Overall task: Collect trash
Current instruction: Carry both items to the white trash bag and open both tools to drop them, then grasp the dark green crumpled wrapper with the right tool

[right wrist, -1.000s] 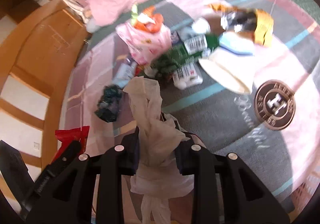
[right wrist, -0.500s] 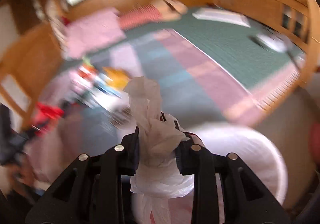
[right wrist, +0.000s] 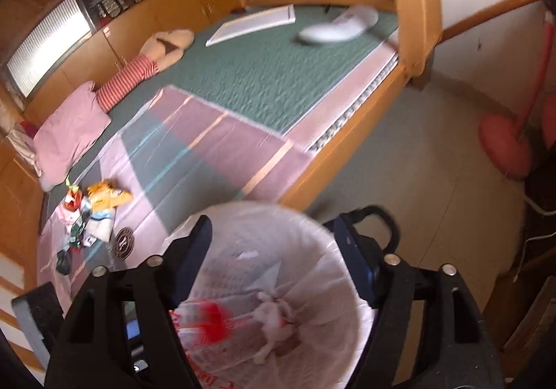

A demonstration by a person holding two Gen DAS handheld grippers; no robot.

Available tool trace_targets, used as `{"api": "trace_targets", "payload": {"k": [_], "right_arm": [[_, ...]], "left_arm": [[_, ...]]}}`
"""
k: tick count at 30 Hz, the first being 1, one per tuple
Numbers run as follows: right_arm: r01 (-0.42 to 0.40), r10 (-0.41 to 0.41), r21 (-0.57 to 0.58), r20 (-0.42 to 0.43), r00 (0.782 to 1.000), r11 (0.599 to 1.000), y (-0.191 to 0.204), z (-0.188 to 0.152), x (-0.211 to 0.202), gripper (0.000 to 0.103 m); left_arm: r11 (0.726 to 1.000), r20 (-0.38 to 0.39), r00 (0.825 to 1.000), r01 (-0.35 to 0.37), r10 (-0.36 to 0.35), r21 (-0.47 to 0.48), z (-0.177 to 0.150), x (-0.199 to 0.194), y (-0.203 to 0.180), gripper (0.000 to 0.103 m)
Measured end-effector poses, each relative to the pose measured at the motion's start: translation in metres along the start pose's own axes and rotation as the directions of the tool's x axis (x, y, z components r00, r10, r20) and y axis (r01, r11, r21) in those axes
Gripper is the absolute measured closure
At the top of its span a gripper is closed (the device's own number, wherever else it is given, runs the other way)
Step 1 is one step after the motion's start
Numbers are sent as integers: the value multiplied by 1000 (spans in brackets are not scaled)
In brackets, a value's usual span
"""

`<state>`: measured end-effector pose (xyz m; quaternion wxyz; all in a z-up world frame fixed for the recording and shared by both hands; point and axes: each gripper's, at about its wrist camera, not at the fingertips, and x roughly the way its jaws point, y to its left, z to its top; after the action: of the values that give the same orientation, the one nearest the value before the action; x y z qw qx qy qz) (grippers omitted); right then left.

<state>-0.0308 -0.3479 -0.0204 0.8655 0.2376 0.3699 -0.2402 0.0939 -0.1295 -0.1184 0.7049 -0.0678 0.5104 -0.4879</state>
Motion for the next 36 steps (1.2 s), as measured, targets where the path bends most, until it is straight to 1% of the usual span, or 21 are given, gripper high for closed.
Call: {"api": "trace_targets", "payload": {"k": [3,5,6,8,9,11,12,15,16,17,19,21,22,23,24,25,27,28,31,34,36], "right_arm": [[-2,3,-24,22,1000,1000,6,0,-3,28],[-13,14,-50,21,1000,999,21,-1,2,28],[-37,38,-69,15,999,997,35,-2,7,28],[-98,98,-108,-10,995,989,63,-5,15,28],[-124,122,-127,-25,992,984,76,-6,18,28],[-189,178,-181,-71,981,965,119,-14,31,28],[-224,207,-207,-99,973,952,144,-18,38,28],[-311,273,-272,-169,947,911,217,-36,61,28],[-330,286,-290,-184,940,898,239,-41,68,28],[-351,300,-310,-202,932,883,267,-48,77,28],[-380,312,-336,-240,919,862,314,-59,95,28],[-418,328,-351,-289,899,838,367,-74,116,28],[-434,337,-358,-303,891,827,389,-81,125,28],[-443,341,-370,-310,887,817,415,-89,135,28],[-448,343,-375,-316,885,811,439,-98,144,28],[-452,344,-374,-322,882,810,459,-105,153,28],[-467,354,-387,-327,876,795,506,-123,176,28],[-464,342,-408,-338,877,786,532,-133,190,28],[-450,285,-473,-380,880,758,573,-153,218,28],[-404,207,-559,-382,901,724,597,-177,240,29],[-424,232,-587,-375,897,689,601,-183,241,30]], "left_arm": [[999,65,997,-51,51,-10,6,-24,10,14],[993,149,982,-112,116,-36,13,-58,27,12],[988,178,972,-145,152,-53,15,-72,32,10],[956,251,924,-268,289,-117,20,-108,55,9],[933,274,893,-330,358,-146,20,-125,66,9],[853,306,797,-473,521,-219,18,-160,90,8],[793,300,735,-546,608,-269,14,-179,107,7],[660,255,612,-654,749,-370,2,-219,143,7],[592,238,546,-686,803,-424,-10,-239,162,7],[553,231,508,-692,830,-464,-17,-252,174,7],[491,204,462,-675,863,-550,-35,-281,204,7],[430,150,444,-643,884,-634,-54,-304,229,7],[384,100,442,-621,892,-683,-64,-316,244,7],[345,58,448,-595,892,-726,-76,-327,253,7],[319,32,457,-567,889,-760,-81,-331,261,7],[292,14,474,-518,880,-804,-91,-340,271,7],[260,-4,489,-472,872,-842,-102,-348,284,7],[244,-16,502,-448,865,-860,-107,-351,289,7],[239,-22,526,-423,850,-874,-117,-348,295,7],[239,-19,529,-415,849,-878,-119,-346,293,7],[240,-16,527,-414,849,-878,-116,-343,290,7]]}}
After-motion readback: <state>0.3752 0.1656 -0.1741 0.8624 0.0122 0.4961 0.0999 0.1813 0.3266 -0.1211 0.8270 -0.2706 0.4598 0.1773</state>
